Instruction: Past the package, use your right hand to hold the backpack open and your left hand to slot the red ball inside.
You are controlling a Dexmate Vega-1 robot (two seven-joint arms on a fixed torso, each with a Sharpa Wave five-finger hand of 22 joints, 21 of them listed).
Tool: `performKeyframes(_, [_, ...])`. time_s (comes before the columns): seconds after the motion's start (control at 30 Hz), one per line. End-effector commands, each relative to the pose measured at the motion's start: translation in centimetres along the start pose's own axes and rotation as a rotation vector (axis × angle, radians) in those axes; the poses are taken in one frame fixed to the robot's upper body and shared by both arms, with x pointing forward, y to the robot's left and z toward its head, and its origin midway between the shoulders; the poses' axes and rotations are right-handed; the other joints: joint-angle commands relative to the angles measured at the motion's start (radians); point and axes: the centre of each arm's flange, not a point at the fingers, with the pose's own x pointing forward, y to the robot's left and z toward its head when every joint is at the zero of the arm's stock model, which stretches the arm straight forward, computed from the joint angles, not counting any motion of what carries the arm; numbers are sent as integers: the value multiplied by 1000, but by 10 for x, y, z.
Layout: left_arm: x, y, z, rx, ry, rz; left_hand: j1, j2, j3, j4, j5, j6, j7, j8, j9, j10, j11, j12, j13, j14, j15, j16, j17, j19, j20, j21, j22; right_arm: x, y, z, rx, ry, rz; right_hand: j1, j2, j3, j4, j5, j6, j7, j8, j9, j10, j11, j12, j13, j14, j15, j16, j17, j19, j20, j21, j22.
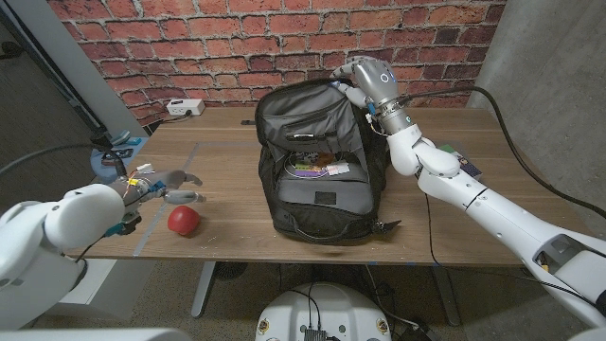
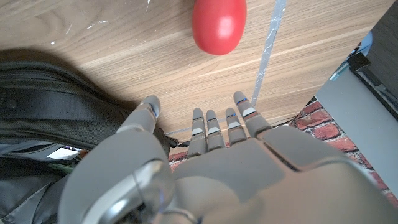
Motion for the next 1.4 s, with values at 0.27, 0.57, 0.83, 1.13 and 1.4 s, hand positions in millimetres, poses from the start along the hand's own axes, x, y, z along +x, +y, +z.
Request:
performKeyframes(0.27, [-17,-5,-19,11,104,62,19,-1,-8,2,0,-8,6,2,2,1,4,3,8,-45,22,-12,4,-16,-3,-2,4,6,9,-3,10,20,-20,15,27,-7,-2,4,-2,-8,-2,2,10,-7,6,4,11,-132,-4,6,-3,-133,6,2])
performKeyframes(0.57, [-17,-12,-23,31,187,66,18,-11,-23,9,-7,-50,14,-8,0,-14,38,-3,11,-121,79,-14,3,-77,29,-18,4,7,14,-4,20,22,-15,17,28,-10,-1,4,-1,-7,-3,3,13,-7,4,2,13,-131,-7,10,-2,-133,6,2])
performKeyframes(0.83, [-12,-21,-24,37,225,56,7,-23,-35,13,-14,-64,21,-11,-1,-20,45,-7,9,-132,88,-11,3,-90,35,-20,4,9,16,-5,22,23,-12,18,29,-14,-1,5,1,-6,-4,3,13,-7,2,2,15,-132,-11,14,-1,-133,7,1])
performKeyframes(1.13, [-5,-26,-27,26,253,45,-19,-40,-58,23,-30,-89,27,-13,-4,-35,56,-14,5,-161,102,-12,3,-123,41,-25,3,8,17,-7,24,34,-17,20,31,-17,0,5,0,-7,-6,4,12,-7,2,6,17,-132,-17,17,-1,-133,7,1])
performKeyframes(1.4, [4,-30,-28,17,265,42,-30,-44,-67,26,-39,-111,35,-16,-5,-40,66,-19,-3,-180,109,-12,2,-150,41,-29,2,8,21,-9,29,40,-13,21,31,-21,1,5,1,-8,-7,4,14,-7,1,7,19,-132,-20,20,-1,-133,7,1])
